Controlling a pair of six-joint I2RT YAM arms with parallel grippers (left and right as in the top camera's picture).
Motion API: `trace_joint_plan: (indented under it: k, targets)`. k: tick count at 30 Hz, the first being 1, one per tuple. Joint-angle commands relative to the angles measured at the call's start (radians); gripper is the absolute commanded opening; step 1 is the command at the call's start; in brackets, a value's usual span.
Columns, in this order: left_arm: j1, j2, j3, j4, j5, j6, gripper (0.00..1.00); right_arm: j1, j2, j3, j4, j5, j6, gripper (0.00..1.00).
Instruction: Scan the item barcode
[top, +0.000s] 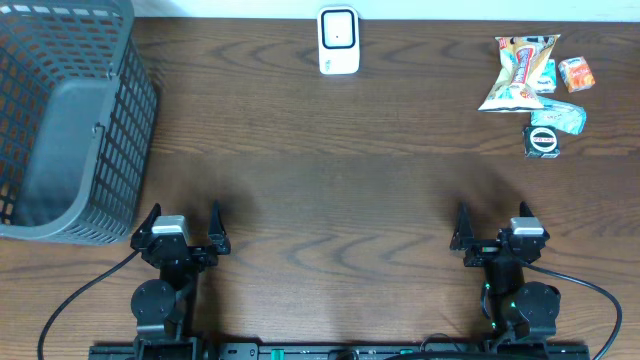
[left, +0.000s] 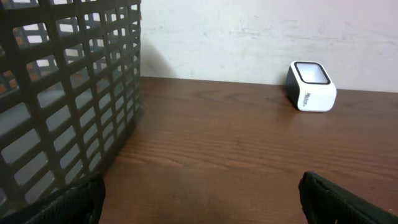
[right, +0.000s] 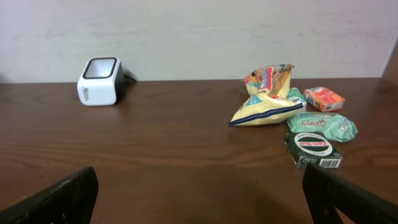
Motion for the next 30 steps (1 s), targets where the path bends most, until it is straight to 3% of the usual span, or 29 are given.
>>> trace_joint_plan:
  k: [1, 30]
  targets:
    - [-0.004, -0.006, -0.013, -0.040, 0.010, -0.004, 0.98, 0.004, -0.006, -0.002, -0.004, -0.002, 0.010, 0.99]
    - [-0.004, -0.006, -0.013, -0.040, 0.010, -0.004, 0.97, 0.004, -0.006, -0.002, -0.004, -0.002, 0.010, 0.99]
